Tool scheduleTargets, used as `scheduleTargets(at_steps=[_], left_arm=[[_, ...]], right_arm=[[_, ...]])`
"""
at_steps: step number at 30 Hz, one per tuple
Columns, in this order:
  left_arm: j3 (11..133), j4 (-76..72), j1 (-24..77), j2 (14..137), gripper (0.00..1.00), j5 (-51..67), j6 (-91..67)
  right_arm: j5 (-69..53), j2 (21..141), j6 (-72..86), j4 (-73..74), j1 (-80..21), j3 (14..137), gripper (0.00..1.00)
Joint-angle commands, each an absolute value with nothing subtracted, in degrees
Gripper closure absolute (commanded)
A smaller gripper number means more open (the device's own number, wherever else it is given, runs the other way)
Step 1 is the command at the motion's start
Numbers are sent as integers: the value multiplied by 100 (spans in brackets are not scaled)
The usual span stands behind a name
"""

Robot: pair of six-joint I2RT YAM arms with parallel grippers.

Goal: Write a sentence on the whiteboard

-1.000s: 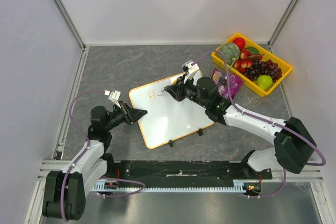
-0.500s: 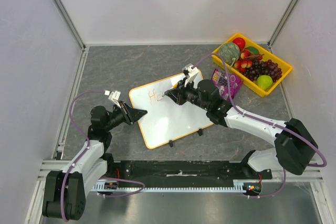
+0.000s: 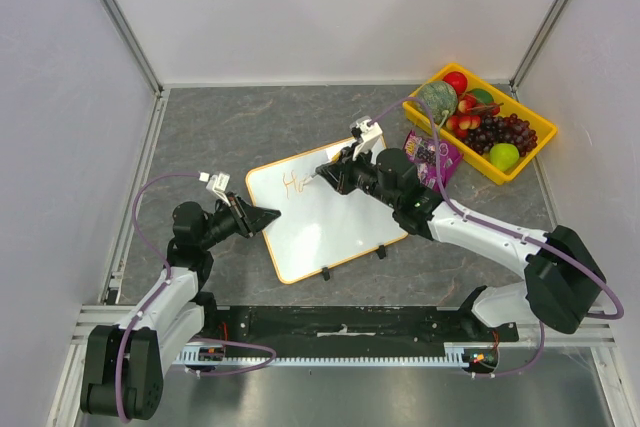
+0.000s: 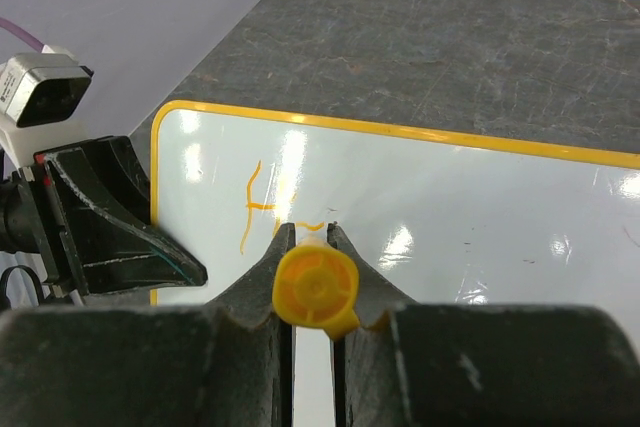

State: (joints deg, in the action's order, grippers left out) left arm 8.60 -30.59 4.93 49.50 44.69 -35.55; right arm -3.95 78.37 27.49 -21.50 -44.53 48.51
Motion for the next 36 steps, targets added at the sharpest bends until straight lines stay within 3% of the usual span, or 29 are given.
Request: scheduleTargets(at_steps=[1, 36], left_arm=[[826, -3111, 527, 4975, 98, 4544, -3120], [826, -3103, 527, 4975, 98, 4535, -3111]], right_arm=[[-35, 7892, 2672, -2039, -4386, 5141, 100], [-255, 7585, 2496, -1837, -4386, 4728, 100]])
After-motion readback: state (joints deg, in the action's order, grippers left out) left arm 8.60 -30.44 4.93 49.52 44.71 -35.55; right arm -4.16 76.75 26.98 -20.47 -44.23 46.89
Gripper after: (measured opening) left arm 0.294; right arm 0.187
